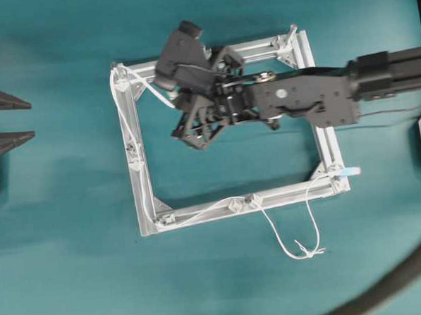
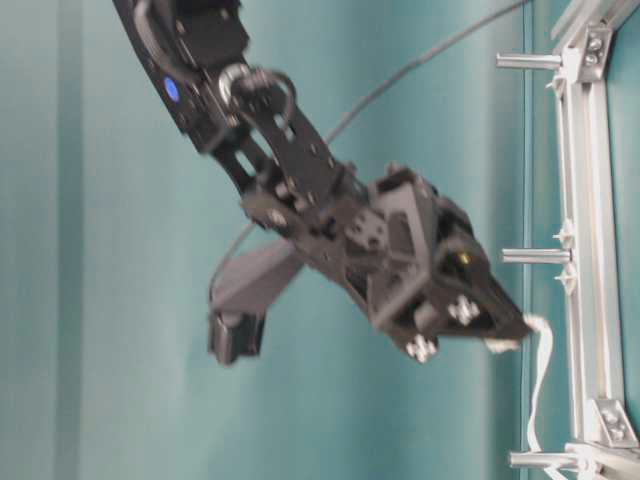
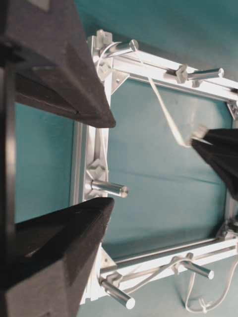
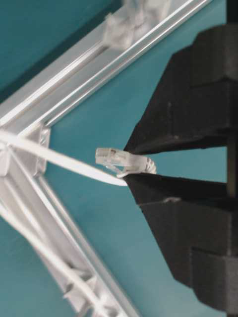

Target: Move the cable alternately left and right between 8 pins so it hooks onto each one.

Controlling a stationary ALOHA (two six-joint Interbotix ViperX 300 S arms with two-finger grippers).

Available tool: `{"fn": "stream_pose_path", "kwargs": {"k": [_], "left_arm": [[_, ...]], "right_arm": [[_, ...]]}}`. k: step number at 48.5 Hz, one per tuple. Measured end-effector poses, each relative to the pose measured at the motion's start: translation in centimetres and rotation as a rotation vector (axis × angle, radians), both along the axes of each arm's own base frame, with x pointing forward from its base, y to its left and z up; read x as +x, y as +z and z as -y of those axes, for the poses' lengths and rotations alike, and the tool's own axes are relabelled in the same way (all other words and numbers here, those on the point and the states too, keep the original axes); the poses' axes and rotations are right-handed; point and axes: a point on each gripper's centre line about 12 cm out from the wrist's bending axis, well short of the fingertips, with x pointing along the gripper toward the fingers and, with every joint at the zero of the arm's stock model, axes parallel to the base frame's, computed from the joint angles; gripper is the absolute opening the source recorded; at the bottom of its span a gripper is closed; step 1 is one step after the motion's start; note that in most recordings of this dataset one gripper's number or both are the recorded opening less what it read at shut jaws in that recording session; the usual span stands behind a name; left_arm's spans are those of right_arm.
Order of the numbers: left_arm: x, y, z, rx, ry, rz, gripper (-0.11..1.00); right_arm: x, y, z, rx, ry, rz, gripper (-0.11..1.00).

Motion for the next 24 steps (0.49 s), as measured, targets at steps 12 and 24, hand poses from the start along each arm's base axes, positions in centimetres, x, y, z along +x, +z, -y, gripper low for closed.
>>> {"fn": "stream_pose_path", "kwargs": {"k": [12,24], "left_arm": [[0.0,0.0,0.0,-0.002,0.0,-0.001,0.71],[0.0,0.0,0.0,0.0,0.0,-0.002,0.71]], "right_arm": [[-3.0,0.4,0.7,-0.018,-0.06,-0.086,0.15],[-5.2,1.5,1.2,-0.033,-0.102,-0.124,0.15]]}}
